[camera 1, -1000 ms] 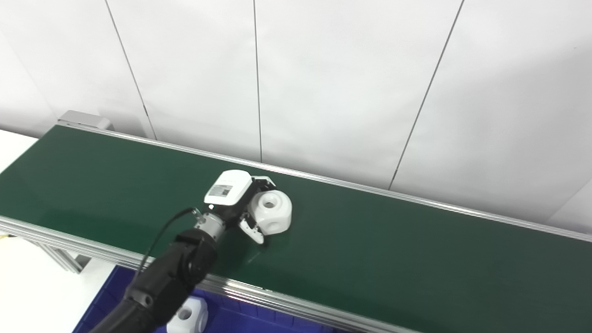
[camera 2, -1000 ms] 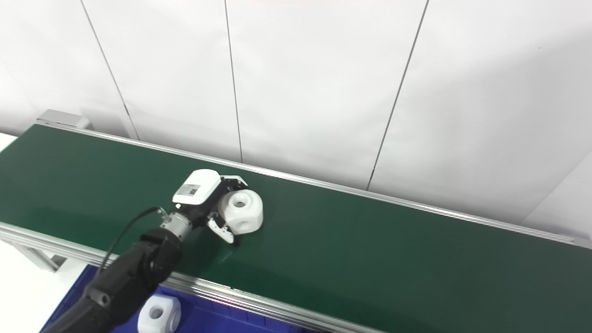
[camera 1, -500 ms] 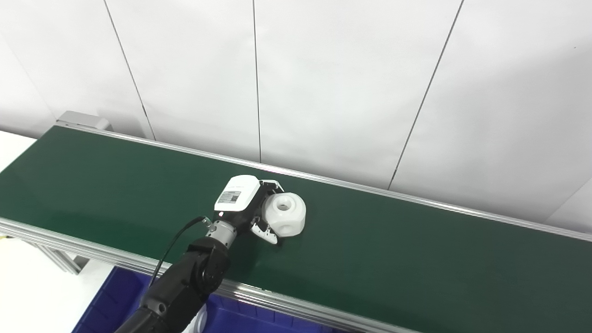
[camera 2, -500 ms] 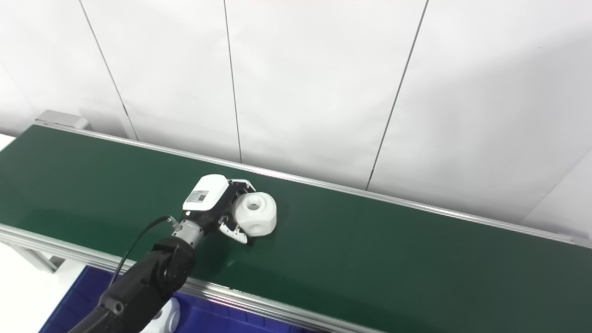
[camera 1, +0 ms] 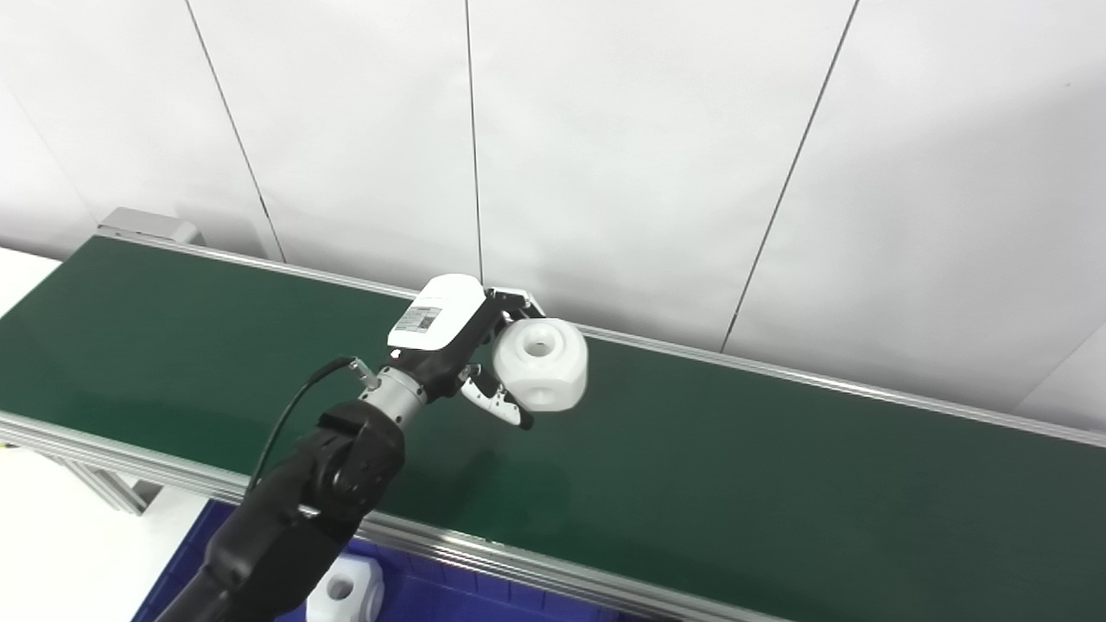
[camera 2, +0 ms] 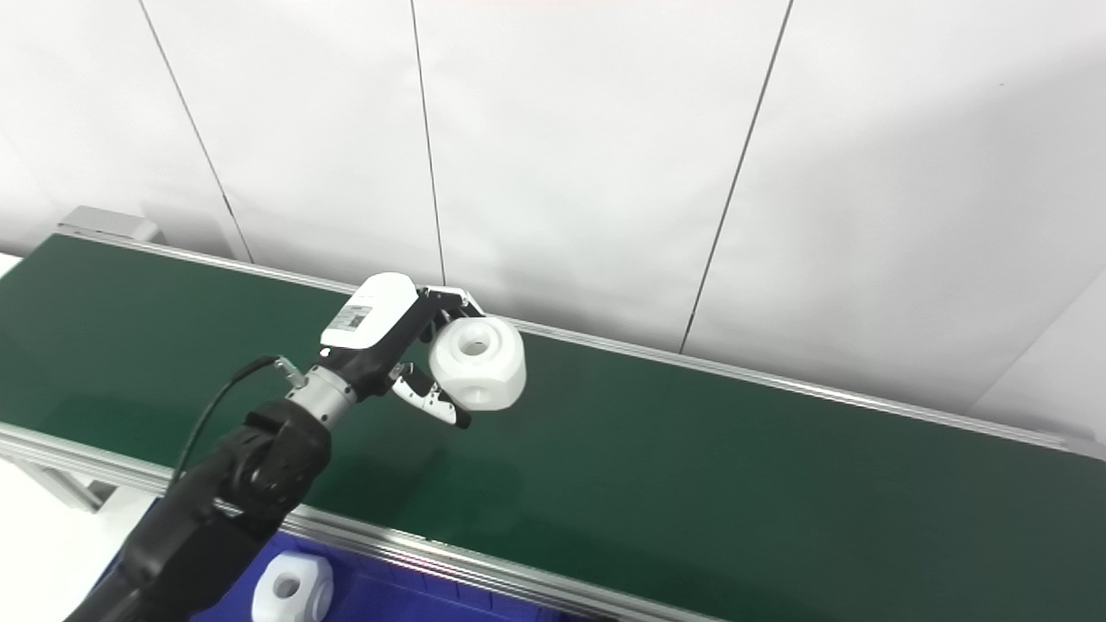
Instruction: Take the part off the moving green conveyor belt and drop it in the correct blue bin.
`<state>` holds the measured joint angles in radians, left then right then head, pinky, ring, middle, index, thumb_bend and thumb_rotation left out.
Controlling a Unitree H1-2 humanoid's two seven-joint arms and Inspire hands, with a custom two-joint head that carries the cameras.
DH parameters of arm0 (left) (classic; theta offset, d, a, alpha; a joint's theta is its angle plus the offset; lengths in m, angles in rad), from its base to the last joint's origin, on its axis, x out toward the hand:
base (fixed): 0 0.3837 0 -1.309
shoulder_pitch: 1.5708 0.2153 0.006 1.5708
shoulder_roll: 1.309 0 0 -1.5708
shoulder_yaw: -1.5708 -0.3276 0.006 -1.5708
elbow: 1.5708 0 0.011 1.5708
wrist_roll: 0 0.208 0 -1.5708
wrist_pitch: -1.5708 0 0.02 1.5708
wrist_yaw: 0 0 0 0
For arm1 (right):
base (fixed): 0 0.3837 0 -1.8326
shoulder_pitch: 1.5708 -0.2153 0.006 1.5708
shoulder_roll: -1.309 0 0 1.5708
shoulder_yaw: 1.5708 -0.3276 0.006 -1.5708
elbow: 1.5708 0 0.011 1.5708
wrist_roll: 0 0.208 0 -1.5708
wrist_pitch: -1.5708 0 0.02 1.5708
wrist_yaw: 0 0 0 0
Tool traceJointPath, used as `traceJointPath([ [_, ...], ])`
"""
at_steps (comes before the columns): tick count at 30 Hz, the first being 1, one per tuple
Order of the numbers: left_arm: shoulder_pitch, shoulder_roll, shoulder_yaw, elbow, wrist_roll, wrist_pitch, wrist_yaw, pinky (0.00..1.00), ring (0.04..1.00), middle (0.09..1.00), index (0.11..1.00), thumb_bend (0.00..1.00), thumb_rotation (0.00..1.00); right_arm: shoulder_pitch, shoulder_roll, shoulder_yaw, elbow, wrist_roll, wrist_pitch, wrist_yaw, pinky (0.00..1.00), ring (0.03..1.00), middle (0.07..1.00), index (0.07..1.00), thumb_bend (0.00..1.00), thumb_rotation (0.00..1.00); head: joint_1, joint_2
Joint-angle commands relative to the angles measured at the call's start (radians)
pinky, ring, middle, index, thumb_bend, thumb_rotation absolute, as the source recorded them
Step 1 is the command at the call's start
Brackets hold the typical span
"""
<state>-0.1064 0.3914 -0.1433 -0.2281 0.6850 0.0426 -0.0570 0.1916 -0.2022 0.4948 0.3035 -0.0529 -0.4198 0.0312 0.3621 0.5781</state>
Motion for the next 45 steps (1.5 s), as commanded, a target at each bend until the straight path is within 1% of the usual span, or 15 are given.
traceJointPath([
  [1, 0.008, 0.021, 0.026, -0.082, -0.008, 0.023, -0.030, 0.36, 0.427, 0.463, 0.511, 0.52, 0.00, 0.003, 0.009, -0.008, -0.047, 0.014, -0.050, 0.016, 0.70, 0.794, 0.855, 0.852, 0.90, 0.91, 0.001, 0.010],
  [2, 0.021, 0.021, 0.031, -0.112, -0.010, 0.030, -0.044, 0.35, 0.429, 0.467, 0.508, 0.52, 0.00, 0.007, 0.010, -0.010, -0.058, 0.016, -0.050, 0.020, 0.71, 0.798, 0.857, 0.854, 0.90, 0.91, 0.004, 0.038],
  [3, 0.036, 0.019, 0.036, -0.140, -0.014, 0.036, -0.061, 0.36, 0.434, 0.471, 0.506, 0.52, 0.00, 0.010, 0.011, -0.012, -0.066, 0.016, -0.050, 0.023, 0.71, 0.800, 0.859, 0.856, 0.90, 0.92, 0.005, 0.043],
  [4, 0.047, 0.017, 0.039, -0.169, -0.017, 0.044, -0.080, 0.36, 0.436, 0.470, 0.508, 0.52, 0.00, 0.014, 0.011, -0.015, -0.079, 0.017, -0.050, 0.026, 0.72, 0.802, 0.860, 0.860, 0.90, 0.92, 0.012, 0.077],
  [5, 0.054, 0.016, 0.043, -0.187, -0.018, 0.050, -0.095, 0.36, 0.434, 0.469, 0.510, 0.52, 0.00, 0.016, 0.011, -0.018, -0.087, 0.018, -0.050, 0.030, 0.72, 0.802, 0.860, 0.862, 0.90, 0.93, 0.012, 0.077],
  [6, 0.072, 0.016, 0.040, -0.221, -0.024, 0.063, -0.126, 0.37, 0.437, 0.470, 0.510, 0.52, 0.00, 0.021, 0.012, -0.025, -0.100, 0.024, -0.050, 0.040, 0.73, 0.804, 0.862, 0.867, 0.90, 0.93, 0.022, 0.113],
  [7, 0.084, 0.016, 0.038, -0.243, -0.028, 0.073, -0.148, 0.37, 0.445, 0.473, 0.507, 0.52, 0.00, 0.025, 0.012, -0.030, -0.109, 0.028, -0.050, 0.048, 0.74, 0.807, 0.865, 0.873, 0.91, 0.94, 0.022, 0.113],
  [9, 0.115, 0.015, 0.031, -0.302, -0.039, 0.090, -0.193, 0.38, 0.450, 0.480, 0.498, 0.52, 0.00, 0.039, 0.009, -0.046, -0.146, 0.038, -0.050, 0.068, 0.76, 0.816, 0.870, 0.880, 0.91, 0.94, 0.050, 0.185],
  [11, 0.148, 0.009, 0.026, -0.349, -0.032, 0.108, -0.227, 0.39, 0.467, 0.496, 0.482, 0.52, 0.00, 0.049, 0.006, -0.063, -0.174, 0.047, -0.050, 0.089, 0.78, 0.825, 0.875, 0.887, 0.90, 0.96, 0.059, 0.207],
  [15, 0.243, -0.009, 0.020, -0.416, -0.023, 0.109, -0.253, 0.37, 0.443, 0.478, 0.497, 0.52, 0.00, 0.057, 0.004, -0.102, -0.222, 0.079, -0.050, 0.147, 0.79, 0.829, 0.872, 0.879, 0.90, 0.95, 0.080, 0.279],
  [19, 0.348, -0.041, 0.016, -0.471, -0.004, 0.120, -0.265, 0.36, 0.431, 0.473, 0.501, 0.52, 0.00, 0.058, 0.010, -0.129, -0.254, 0.105, -0.050, 0.187, 0.77, 0.818, 0.860, 0.863, 0.91, 0.92, 0.098, 0.319],
  [26, 0.496, -0.061, 0.008, -0.523, 0.050, 0.106, -0.301, 0.36, 0.436, 0.478, 0.497, 0.52, 0.00, 0.063, 0.013, -0.157, -0.287, 0.123, -0.049, 0.225, 0.76, 0.805, 0.844, 0.846, 0.92, 0.91, 0.126, 0.344],
  [31, 0.576, -0.041, 0.056, -0.511, 0.026, 0.038, -0.246, 0.37, 0.439, 0.480, 0.497, 0.52, 0.00, 0.065, 0.012, -0.171, -0.295, 0.131, -0.043, 0.243, 0.76, 0.803, 0.837, 0.847, 0.93, 0.90, 0.143, 0.349],
  [41, 0.721, -0.054, 0.133, -0.445, 0.044, -0.106, -0.123, 0.35, 0.434, 0.473, 0.507, 0.52, 0.00, 0.071, 0.003, -0.199, -0.310, 0.160, -0.027, 0.272, 0.76, 0.803, 0.835, 0.844, 0.93, 0.89, 0.173, 0.357],
  [45, 0.785, -0.025, 0.167, -0.431, 0.052, -0.153, -0.101, 0.35, 0.437, 0.477, 0.505, 0.52, 0.00, 0.070, 0.001, -0.207, -0.310, 0.165, -0.024, 0.281, 0.76, 0.798, 0.831, 0.842, 0.93, 0.89, 0.187, 0.358],
])
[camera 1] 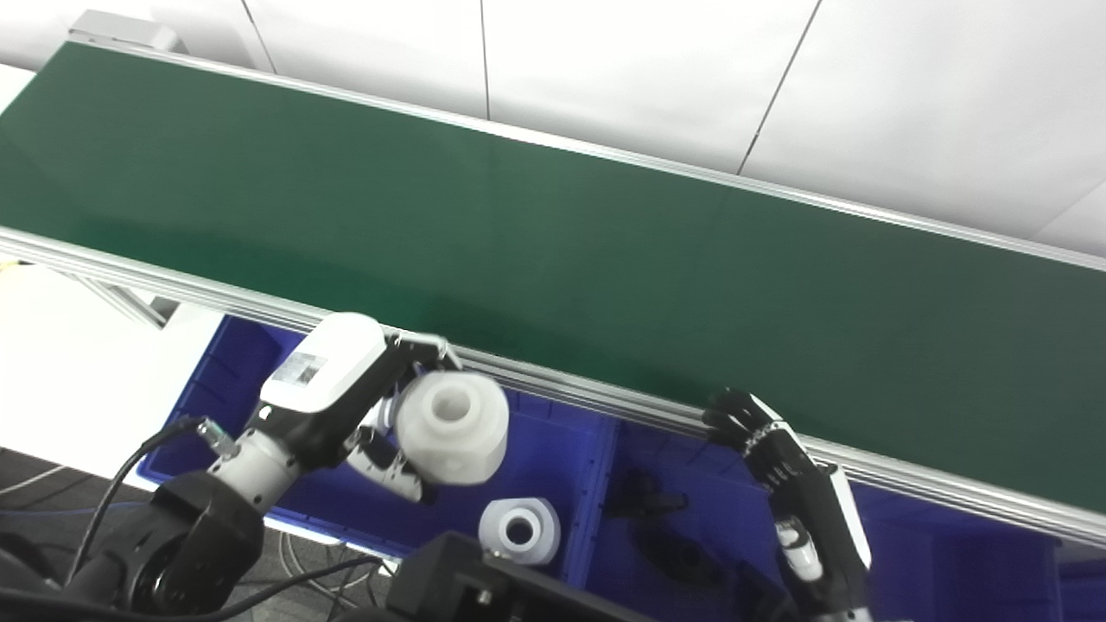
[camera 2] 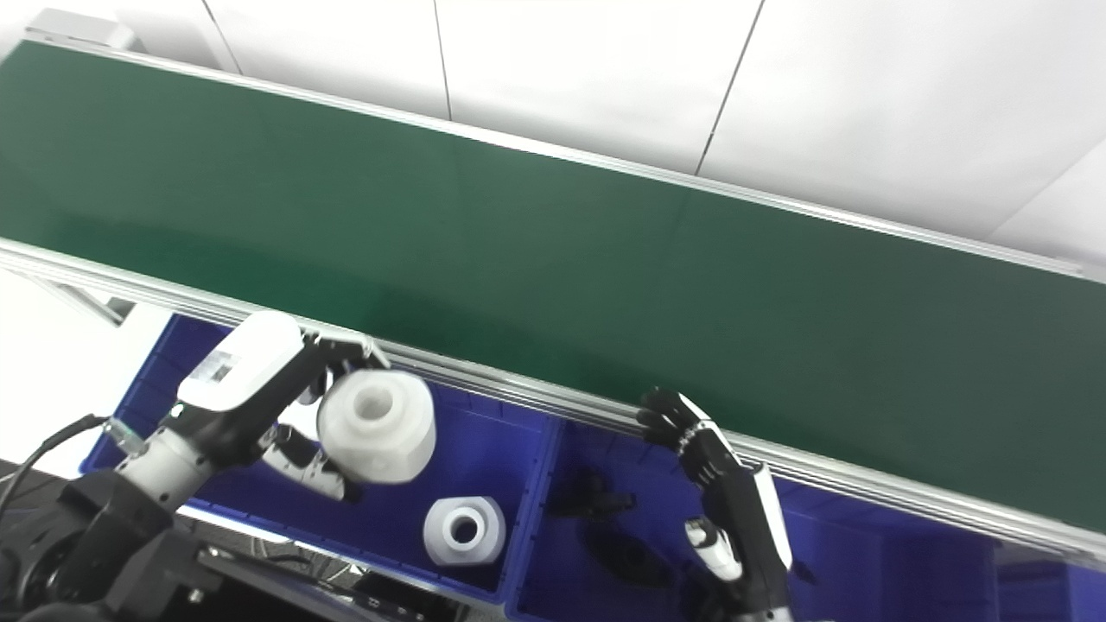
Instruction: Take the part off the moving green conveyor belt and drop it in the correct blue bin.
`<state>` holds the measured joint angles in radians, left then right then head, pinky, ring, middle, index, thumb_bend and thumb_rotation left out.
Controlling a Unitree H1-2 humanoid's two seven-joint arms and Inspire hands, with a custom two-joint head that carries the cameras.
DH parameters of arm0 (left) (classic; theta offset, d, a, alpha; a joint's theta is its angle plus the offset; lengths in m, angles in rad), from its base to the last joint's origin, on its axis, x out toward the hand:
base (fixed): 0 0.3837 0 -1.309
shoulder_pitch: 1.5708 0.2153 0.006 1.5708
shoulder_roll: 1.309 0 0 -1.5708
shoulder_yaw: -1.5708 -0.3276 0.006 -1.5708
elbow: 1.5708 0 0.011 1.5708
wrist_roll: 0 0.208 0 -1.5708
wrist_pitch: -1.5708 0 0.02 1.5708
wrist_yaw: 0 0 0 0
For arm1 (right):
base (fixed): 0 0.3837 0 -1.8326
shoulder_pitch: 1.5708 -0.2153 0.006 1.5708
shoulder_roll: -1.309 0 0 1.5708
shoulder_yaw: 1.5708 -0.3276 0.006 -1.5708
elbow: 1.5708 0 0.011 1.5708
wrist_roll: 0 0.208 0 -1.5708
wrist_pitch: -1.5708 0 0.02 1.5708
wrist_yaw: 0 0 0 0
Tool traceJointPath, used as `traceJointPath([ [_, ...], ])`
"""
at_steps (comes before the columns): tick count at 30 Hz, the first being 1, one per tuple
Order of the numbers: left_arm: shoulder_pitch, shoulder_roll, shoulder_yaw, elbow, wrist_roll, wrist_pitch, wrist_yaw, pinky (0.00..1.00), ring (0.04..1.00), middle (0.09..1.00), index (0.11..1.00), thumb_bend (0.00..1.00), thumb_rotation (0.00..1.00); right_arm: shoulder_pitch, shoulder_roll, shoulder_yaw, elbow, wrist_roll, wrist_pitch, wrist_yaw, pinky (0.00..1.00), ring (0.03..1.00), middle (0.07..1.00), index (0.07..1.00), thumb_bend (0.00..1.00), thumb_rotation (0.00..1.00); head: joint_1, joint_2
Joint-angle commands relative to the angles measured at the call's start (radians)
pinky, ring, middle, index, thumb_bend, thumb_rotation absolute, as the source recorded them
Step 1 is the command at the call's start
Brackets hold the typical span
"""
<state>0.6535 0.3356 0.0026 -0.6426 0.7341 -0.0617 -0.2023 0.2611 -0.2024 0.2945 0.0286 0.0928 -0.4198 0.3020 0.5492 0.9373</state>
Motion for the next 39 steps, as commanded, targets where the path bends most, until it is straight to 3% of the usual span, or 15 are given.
traceJointPath([
  [1, 0.042, 0.042, 0.033, -0.010, 0.012, -0.067, 0.052, 0.35, 0.436, 0.476, 0.506, 0.52, 0.00, 0.000, 0.001, -0.008, -0.035, 0.020, -0.024, 0.013, 0.76, 0.798, 0.831, 0.842, 0.93, 0.89, 0.004, 0.000],
  [7, 0.078, 0.070, 0.085, 0.048, 0.051, -0.147, 0.096, 0.34, 0.429, 0.469, 0.512, 0.52, 0.00, -0.005, 0.001, -0.013, -0.035, 0.033, -0.020, 0.029, 0.76, 0.802, 0.831, 0.839, 0.93, 0.88, 0.003, 0.003],
  [15, 0.056, 0.022, 0.078, 0.160, 0.042, -0.190, 0.163, 0.37, 0.450, 0.473, 0.512, 0.52, 0.00, -0.006, 0.007, -0.019, -0.043, 0.031, -0.015, 0.032, 0.75, 0.797, 0.828, 0.835, 0.91, 0.88, -0.003, 0.006],
  [27, -0.064, -0.054, 0.045, 0.288, 0.094, -0.178, 0.245, 0.41, 0.483, 0.485, 0.498, 0.52, 0.00, -0.006, 0.011, -0.021, -0.043, 0.027, -0.021, 0.032, 0.75, 0.793, 0.829, 0.836, 0.91, 0.88, -0.025, 0.006],
  [39, -0.118, -0.026, 0.027, 0.342, 0.087, -0.188, 0.253, 0.41, 0.477, 0.485, 0.498, 0.52, 0.00, 0.001, 0.014, -0.022, -0.063, 0.018, -0.002, 0.026, 0.75, 0.788, 0.825, 0.837, 0.91, 0.88, -0.034, 0.012],
])
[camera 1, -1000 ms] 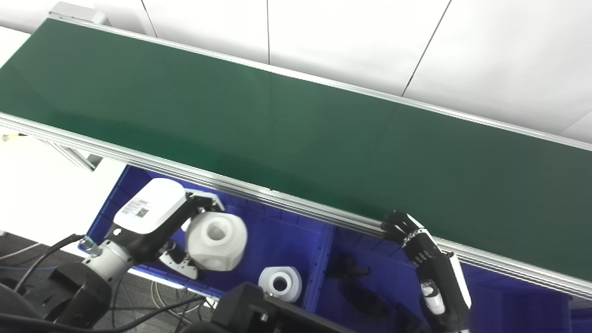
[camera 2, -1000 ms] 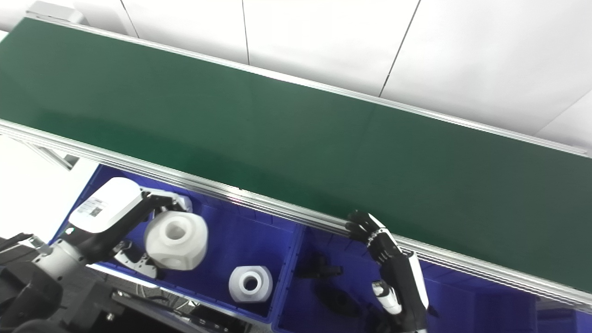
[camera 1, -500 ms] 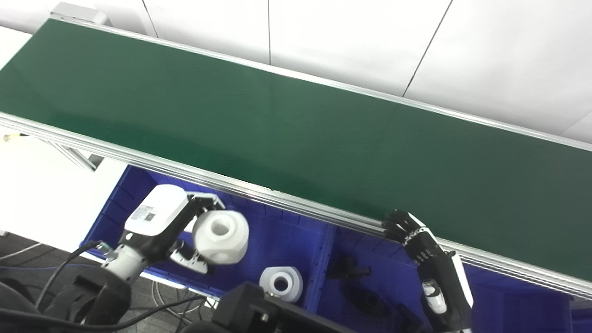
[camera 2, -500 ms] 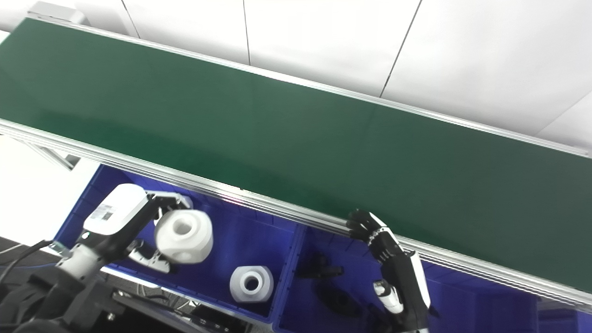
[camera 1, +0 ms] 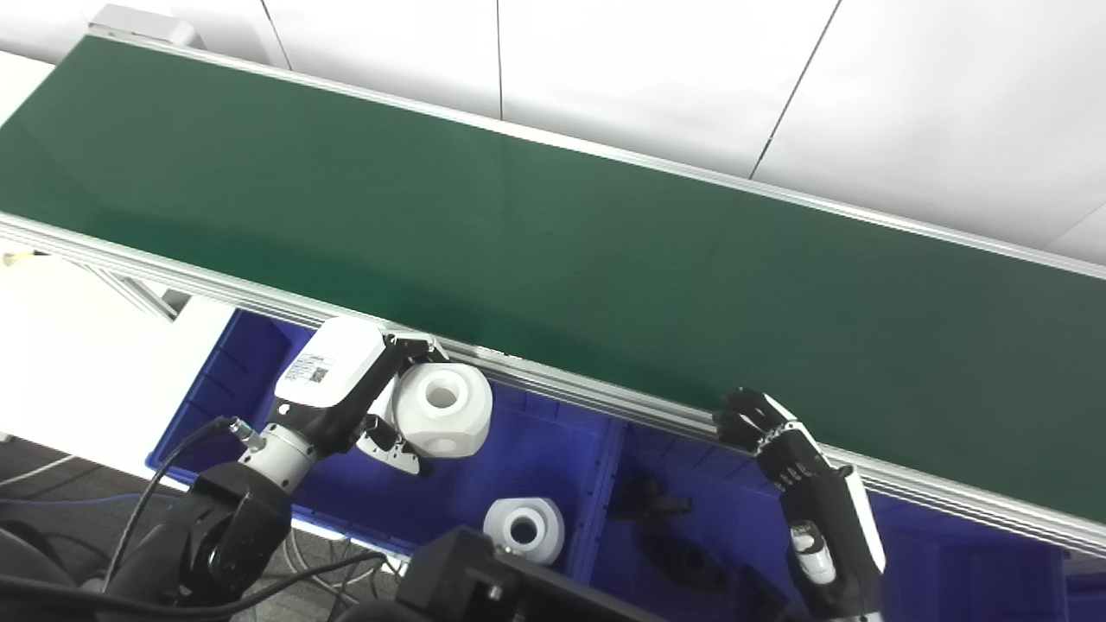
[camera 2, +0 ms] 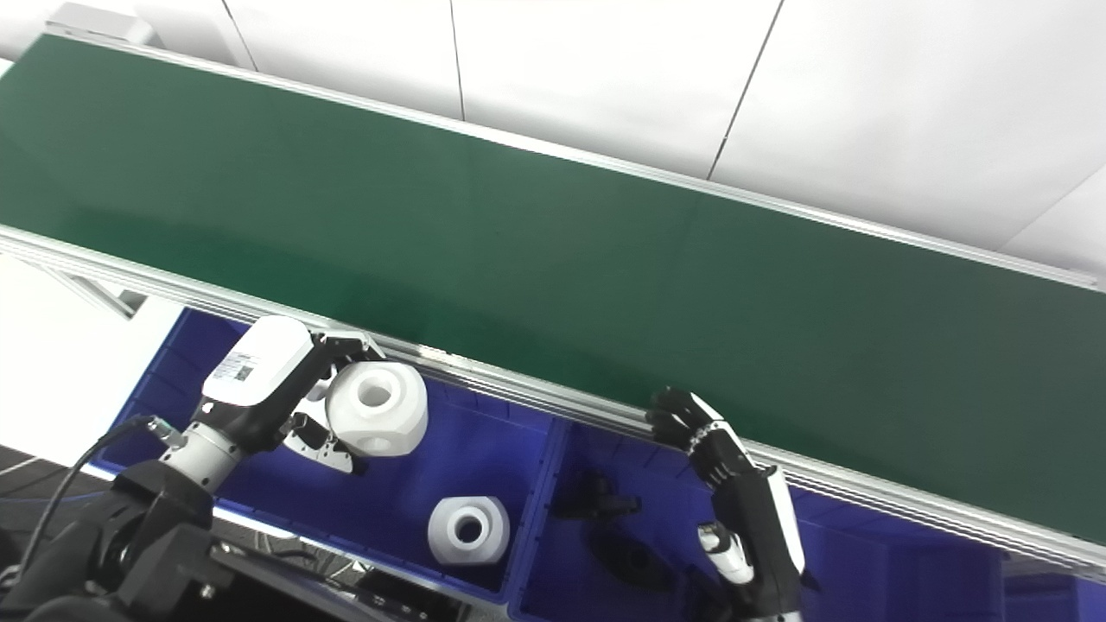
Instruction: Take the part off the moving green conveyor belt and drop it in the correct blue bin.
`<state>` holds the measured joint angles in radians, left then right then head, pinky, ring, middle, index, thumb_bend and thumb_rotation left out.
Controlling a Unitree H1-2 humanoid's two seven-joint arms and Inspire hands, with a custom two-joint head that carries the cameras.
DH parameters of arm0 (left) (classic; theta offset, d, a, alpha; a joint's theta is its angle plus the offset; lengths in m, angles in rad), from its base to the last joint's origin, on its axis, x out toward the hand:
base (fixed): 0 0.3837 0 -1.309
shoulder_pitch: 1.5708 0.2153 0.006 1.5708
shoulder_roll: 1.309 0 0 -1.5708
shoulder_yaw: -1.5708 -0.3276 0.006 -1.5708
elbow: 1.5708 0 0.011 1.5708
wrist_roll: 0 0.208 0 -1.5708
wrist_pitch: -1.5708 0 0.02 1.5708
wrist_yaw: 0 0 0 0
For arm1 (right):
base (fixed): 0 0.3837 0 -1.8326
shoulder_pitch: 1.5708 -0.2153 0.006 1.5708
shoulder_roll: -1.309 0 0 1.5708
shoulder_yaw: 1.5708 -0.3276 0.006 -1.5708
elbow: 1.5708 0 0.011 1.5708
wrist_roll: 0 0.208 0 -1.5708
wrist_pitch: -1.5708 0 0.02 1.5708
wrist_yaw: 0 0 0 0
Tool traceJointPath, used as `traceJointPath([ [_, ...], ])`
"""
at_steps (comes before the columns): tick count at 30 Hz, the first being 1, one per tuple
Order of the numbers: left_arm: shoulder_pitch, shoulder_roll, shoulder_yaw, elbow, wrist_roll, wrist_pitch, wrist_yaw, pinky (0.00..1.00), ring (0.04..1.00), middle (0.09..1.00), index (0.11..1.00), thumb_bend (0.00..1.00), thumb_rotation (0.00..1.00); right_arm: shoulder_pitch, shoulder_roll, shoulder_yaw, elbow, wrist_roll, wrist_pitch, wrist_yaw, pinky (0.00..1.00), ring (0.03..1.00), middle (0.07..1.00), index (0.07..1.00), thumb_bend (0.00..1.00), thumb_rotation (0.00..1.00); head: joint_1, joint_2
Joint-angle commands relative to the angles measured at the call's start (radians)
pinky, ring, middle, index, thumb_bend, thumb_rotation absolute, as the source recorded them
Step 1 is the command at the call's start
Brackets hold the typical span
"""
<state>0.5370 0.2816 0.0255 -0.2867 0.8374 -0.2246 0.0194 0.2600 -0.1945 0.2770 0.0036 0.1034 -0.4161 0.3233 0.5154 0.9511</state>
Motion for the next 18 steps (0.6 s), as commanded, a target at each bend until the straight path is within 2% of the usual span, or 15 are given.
traceJointPath([
  [1, -0.002, 0.034, 0.004, -0.014, -0.020, -0.027, 0.029, 0.40, 0.476, 0.484, 0.499, 0.52, 0.00, 0.002, 0.006, -0.004, -0.039, 0.006, -0.006, 0.005, 0.75, 0.787, 0.824, 0.836, 0.91, 0.88, -0.001, -0.001],
  [7, -0.002, 0.090, -0.009, -0.028, -0.067, -0.045, -0.006, 0.41, 0.477, 0.482, 0.502, 0.52, 0.00, -0.001, 0.004, -0.003, -0.033, 0.003, -0.018, 0.009, 0.75, 0.788, 0.828, 0.838, 0.90, 0.89, -0.002, 0.000],
  [13, 0.003, 0.167, -0.012, -0.070, -0.128, -0.029, -0.102, 0.42, 0.487, 0.484, 0.501, 0.52, 0.00, 0.000, 0.004, -0.003, -0.035, 0.001, -0.011, 0.008, 0.75, 0.789, 0.828, 0.838, 0.91, 0.89, -0.003, 0.002],
  [18, 0.002, 0.189, -0.003, -0.072, -0.147, -0.045, -0.103, 0.42, 0.481, 0.482, 0.501, 0.52, 0.00, 0.000, 0.004, -0.003, -0.035, 0.006, -0.008, 0.009, 0.75, 0.791, 0.828, 0.839, 0.91, 0.89, -0.002, 0.004],
])
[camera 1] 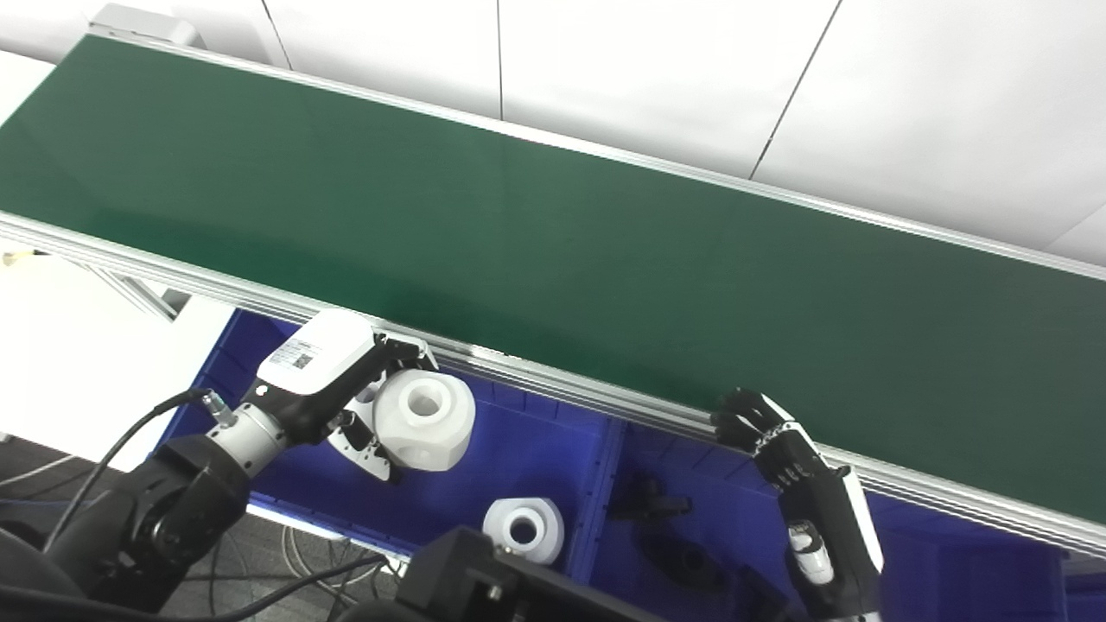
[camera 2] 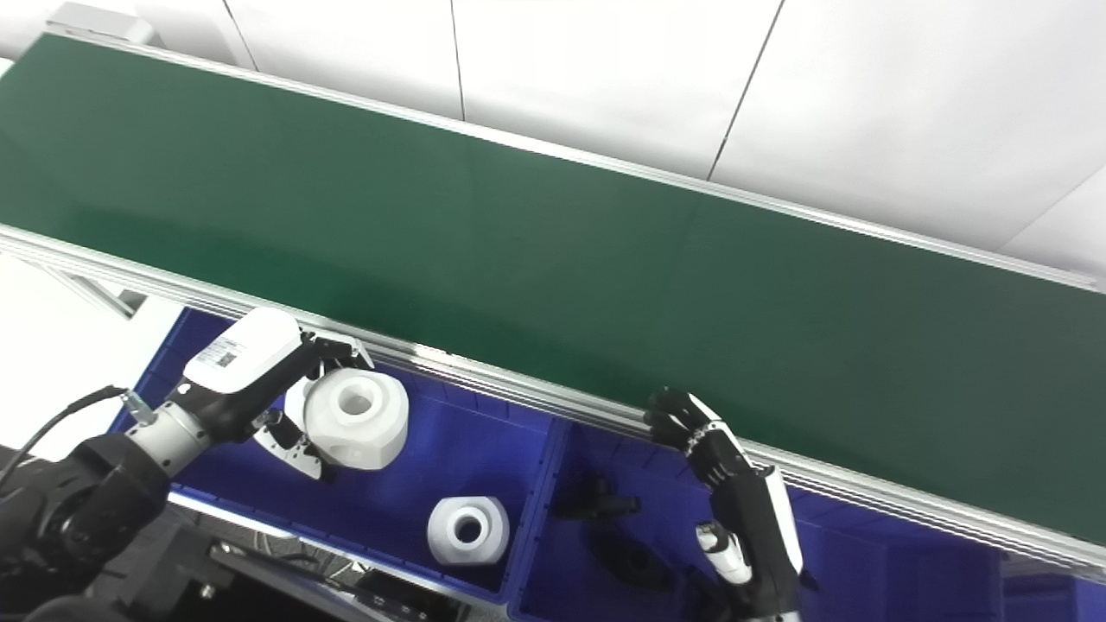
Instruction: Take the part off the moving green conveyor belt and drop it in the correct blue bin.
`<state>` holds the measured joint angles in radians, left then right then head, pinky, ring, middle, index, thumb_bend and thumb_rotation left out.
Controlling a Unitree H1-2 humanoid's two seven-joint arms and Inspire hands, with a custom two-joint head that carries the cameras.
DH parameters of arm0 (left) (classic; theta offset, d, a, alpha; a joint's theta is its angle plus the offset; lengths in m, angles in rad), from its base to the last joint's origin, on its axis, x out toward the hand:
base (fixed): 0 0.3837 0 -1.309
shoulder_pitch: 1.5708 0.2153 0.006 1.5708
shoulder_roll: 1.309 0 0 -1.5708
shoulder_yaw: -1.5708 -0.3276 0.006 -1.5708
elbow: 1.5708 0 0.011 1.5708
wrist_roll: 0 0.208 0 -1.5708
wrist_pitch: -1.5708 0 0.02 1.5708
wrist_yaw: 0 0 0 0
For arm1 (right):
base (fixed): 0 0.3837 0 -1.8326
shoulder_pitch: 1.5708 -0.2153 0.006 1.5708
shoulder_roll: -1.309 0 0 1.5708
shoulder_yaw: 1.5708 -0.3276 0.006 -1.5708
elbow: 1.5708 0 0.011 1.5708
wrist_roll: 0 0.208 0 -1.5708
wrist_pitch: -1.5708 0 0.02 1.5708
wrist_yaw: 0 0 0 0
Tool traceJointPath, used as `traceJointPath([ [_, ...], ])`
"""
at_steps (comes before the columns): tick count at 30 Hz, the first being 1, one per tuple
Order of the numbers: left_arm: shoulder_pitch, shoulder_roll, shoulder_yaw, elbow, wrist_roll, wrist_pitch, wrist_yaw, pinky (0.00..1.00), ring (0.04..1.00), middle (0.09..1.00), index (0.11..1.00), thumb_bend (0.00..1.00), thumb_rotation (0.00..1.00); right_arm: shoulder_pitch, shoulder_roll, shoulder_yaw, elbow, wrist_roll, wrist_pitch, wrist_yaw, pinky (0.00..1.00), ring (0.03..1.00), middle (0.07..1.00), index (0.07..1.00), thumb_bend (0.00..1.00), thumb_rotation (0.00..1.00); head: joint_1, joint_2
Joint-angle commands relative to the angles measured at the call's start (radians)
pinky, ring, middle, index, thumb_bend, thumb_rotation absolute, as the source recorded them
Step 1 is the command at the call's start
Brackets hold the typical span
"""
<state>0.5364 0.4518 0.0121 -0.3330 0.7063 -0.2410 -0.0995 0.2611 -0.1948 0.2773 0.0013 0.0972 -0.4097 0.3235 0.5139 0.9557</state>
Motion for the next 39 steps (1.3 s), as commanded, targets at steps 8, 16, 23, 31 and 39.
traceJointPath([
  [8, 0.001, -0.019, 0.003, -0.015, 0.045, -0.020, 0.054, 0.44, 0.493, 0.483, 0.502, 0.52, 0.00, 0.004, 0.005, -0.003, -0.049, 0.013, 0.004, 0.006, 0.75, 0.791, 0.828, 0.837, 0.92, 0.88, -0.006, 0.002],
  [16, 0.018, -0.026, 0.003, -0.010, 0.083, -0.025, 0.072, 0.60, 0.640, 0.653, 0.609, 0.73, 0.39, 0.004, 0.007, -0.001, -0.047, 0.007, -0.003, 0.006, 0.75, 0.794, 0.829, 0.839, 0.92, 0.89, -0.006, 0.004],
  [23, 0.027, -0.012, 0.004, -0.026, 0.079, -0.032, 0.059, 0.68, 0.712, 0.737, 0.719, 0.87, 0.66, 0.006, 0.012, -0.002, -0.059, 0.003, 0.013, 0.002, 0.75, 0.792, 0.827, 0.835, 0.93, 0.89, -0.009, 0.004],
  [31, 0.031, -0.008, 0.010, -0.033, 0.051, -0.046, 0.057, 0.68, 0.718, 0.740, 0.729, 0.89, 0.66, 0.006, 0.010, -0.002, -0.065, 0.005, 0.025, 0.004, 0.75, 0.792, 0.827, 0.836, 0.92, 0.88, -0.013, 0.004],
  [39, 0.032, -0.010, 0.030, -0.045, 0.006, -0.124, 0.098, 0.66, 0.701, 0.718, 0.714, 0.88, 0.66, 0.006, 0.009, -0.004, -0.060, -0.002, 0.019, 0.003, 0.75, 0.790, 0.828, 0.837, 0.93, 0.89, -0.015, 0.003],
])
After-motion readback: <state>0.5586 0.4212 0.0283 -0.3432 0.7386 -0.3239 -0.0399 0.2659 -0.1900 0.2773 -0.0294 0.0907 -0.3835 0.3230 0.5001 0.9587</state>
